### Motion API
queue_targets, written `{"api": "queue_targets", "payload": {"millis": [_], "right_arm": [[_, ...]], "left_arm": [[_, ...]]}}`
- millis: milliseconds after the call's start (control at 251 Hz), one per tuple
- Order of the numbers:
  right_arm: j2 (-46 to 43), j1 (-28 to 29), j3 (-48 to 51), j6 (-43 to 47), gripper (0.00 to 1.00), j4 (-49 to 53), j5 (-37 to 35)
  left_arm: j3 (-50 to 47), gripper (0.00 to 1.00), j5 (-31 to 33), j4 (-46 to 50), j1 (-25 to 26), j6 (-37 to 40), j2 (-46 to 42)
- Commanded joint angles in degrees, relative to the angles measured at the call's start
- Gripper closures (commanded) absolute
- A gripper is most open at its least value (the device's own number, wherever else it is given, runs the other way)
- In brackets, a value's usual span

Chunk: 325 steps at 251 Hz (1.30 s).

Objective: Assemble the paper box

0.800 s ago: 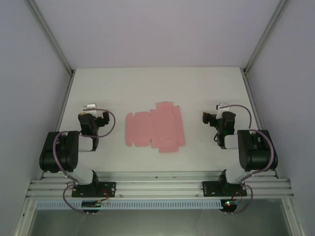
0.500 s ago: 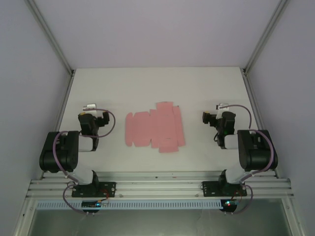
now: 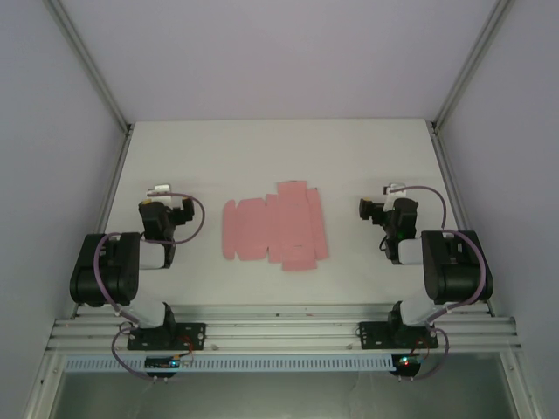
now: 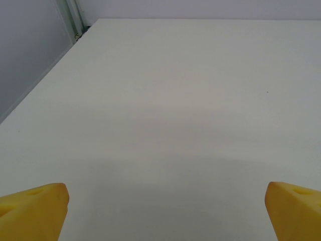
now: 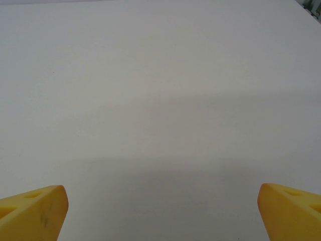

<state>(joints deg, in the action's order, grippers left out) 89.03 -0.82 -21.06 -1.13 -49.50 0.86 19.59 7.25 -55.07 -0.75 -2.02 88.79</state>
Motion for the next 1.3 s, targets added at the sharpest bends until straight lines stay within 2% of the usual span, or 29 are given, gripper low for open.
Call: {"api": "queue_targets", "payload": {"millis": [0, 116, 224, 335, 423, 559, 647, 782, 882, 998, 1137, 1293], "right_arm": [[-1.08, -0.06, 0.61, -1.31, 0.01, -1.41, -0.24], [-4.93, -0.24, 1.14, -1.25, 0.01, 0.6, -1.99], [-10.69, 1.19, -1.98, 0.04, 0.01, 10.16, -6.07], [-16.11, 5.89, -8.62, -1.22, 0.01, 27.82, -10.78], [-18.3, 10.67, -13.61, -2.31, 0.01, 39.58, -11.65], [-19.17, 19.02, -20.8, -5.89, 0.02, 53.85, -12.83], [-17.89, 22.88, -25.78, -12.51, 0.08, 62.23, -9.97], [-14.29, 29.55, -27.75, -17.64, 0.2, 63.84, -1.27], [-10.2, 32.47, -29.16, -20.59, 0.29, 62.47, 2.8], [-3.5, 32.7, -32.03, -20.4, 0.37, 63.31, 8.8], [3.52, 31.64, -34.08, -21.13, 0.4, 65.34, 8.9], [8.5, 28.88, -32.59, -22.34, 0.45, 63.27, 10.91]], "left_arm": [[1.04, 0.0, 1.13, 1.91, -0.39, -1.14, -2.22], [3.85, 0.0, -0.21, 12.9, -0.38, -0.9, -8.64], [5.76, 0.0, -1.1, 23.73, -0.32, -4.44, -16.01], [10.32, 0.0, -6.1, 37.56, 0.28, -10.22, -21.87], [12.4, 0.0, -7.37, 44.54, 3.17, -14.72, -25.05], [13.46, 0.0, -9.44, 48.65, 9.39, -19.35, -27.72], [14.34, 0.0, -11.25, 50.4, 11.1, -22.7, -26.96], [18.64, 0.01, -12.34, 59.51, 12.34, -23.44, -22.77], [19.16, 0.0, -13.1, 61.79, 13.08, -22.6, -20.34], [17.32, 0.0, -15.14, 60.96, 13.23, -23.93, -19.54], [15.64, 0.0, -17.31, 59.69, 13.23, -24.48, -19.16], [14.95, 0.0, -19.12, 59.94, 13.28, -24.85, -18.22]]}}
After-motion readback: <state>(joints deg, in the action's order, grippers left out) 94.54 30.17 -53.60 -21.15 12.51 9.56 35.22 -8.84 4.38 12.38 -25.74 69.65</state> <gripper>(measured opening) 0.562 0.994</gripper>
